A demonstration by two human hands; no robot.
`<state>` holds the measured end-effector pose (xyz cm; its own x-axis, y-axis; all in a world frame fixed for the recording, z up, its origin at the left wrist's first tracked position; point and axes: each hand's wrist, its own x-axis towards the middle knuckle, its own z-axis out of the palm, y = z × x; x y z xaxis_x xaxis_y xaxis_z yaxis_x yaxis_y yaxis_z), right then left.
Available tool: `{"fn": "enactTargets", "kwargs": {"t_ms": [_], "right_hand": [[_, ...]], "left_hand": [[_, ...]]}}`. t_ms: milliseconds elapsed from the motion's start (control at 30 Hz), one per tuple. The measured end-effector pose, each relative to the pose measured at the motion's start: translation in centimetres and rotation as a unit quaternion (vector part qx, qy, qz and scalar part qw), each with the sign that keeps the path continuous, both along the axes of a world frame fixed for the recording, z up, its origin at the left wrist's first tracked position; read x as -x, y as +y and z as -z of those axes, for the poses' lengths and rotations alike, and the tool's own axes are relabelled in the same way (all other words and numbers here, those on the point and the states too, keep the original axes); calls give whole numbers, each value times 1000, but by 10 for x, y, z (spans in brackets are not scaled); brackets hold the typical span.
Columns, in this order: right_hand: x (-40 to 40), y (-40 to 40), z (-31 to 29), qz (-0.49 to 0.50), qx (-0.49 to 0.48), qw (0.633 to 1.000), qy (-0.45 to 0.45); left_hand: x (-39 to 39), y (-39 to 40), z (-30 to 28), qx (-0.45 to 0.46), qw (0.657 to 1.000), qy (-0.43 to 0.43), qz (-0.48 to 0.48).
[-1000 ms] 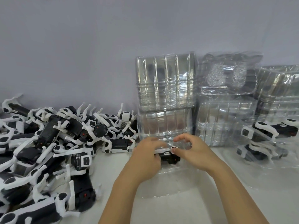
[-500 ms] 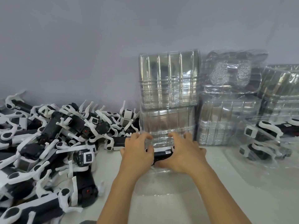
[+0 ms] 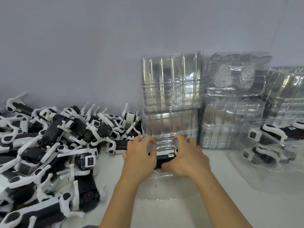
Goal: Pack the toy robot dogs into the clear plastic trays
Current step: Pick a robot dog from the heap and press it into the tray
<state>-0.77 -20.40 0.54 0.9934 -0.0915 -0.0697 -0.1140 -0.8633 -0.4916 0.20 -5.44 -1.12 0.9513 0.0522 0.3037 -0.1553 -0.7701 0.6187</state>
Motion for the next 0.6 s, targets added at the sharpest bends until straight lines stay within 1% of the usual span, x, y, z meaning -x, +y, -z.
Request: {"fn": "enactTargets", "kwargs": {"t_ms": [233, 467, 533, 600], "right_hand": [[1, 1, -1, 6, -8, 1000, 10], [-1, 0, 2, 8, -2, 1000, 1], [-2, -2, 2, 0, -8, 1000, 5], [-3, -4, 0, -9, -24, 1000, 13]], "left_hand": [[0, 1, 2, -6, 1000, -6, 6], [0, 2, 4, -28, 999, -9, 20], [-1, 3, 3, -18, 999, -7, 35], [-3, 6, 1, 12, 998, -15, 55]]}}
